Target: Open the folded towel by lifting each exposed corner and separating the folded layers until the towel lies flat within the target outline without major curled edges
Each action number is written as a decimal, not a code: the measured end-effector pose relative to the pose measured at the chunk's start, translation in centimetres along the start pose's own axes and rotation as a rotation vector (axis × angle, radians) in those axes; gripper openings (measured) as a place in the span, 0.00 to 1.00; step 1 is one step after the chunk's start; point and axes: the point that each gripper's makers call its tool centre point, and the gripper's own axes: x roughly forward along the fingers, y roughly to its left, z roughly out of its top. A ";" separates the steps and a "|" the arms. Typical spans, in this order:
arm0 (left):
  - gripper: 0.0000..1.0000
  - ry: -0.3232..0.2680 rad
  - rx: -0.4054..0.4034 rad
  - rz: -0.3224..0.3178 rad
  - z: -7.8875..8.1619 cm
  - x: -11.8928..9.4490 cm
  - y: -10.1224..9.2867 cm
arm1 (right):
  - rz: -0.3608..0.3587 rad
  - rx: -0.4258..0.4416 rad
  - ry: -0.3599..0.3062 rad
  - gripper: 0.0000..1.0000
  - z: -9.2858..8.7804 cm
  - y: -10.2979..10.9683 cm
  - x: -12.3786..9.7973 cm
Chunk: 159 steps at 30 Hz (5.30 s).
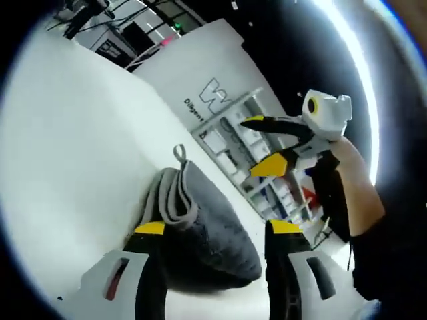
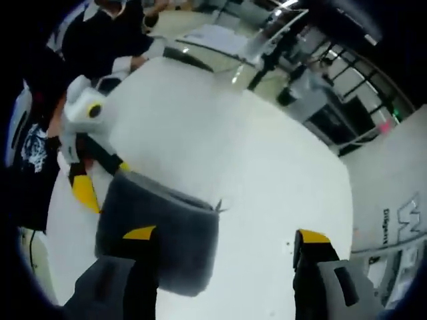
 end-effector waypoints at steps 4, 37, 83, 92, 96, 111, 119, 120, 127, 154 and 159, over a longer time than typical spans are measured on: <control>0.37 0.012 -0.006 0.034 -0.1 0.3 0.8 | 0.040 0.009 0.000 0.73 0.0 0.7 0.5; 0.12 0.059 -0.019 0.017 0.1 0.8 1.6 | 0.295 0.168 0.044 0.28 -3.2 3.0 9.1; 0.08 0.066 0.004 -0.023 -0.2 0.9 0.6 | 0.203 0.086 0.003 0.00 -3.0 4.5 8.3; 0.07 0.043 0.064 -0.063 0.3 0.8 -0.9 | 0.188 0.088 -0.030 0.00 -2.8 4.0 7.0; 0.07 0.013 0.162 -0.077 0.8 0.8 -1.8 | 0.168 0.097 -0.063 0.01 -2.6 3.8 6.5; 0.06 0.028 0.332 -0.135 0.2 1.6 -5.1 | 0.102 0.103 -0.096 0.03 -3.7 3.4 3.6; 0.06 0.055 0.472 -0.154 -0.1 1.7 -6.6 | 0.067 0.101 -0.121 0.04 -3.9 3.1 2.2; 0.06 0.056 0.478 -0.159 -0.3 1.7 -6.8 | 0.064 0.101 -0.126 0.05 -3.9 3.1 2.0; 0.06 0.055 0.509 -0.170 -0.4 1.9 -7.8 | 0.023 0.119 -0.140 0.06 -4.5 2.2 0.1; 0.06 0.090 0.749 -0.222 -2.1 2.4 -11.6 | -0.038 0.155 -0.152 0.07 -6.9 2.4 -3.8; 0.06 0.097 0.778 -0.231 -2.6 2.6 -12.3 | -0.046 0.159 -0.153 0.07 -7.6 2.4 -4.4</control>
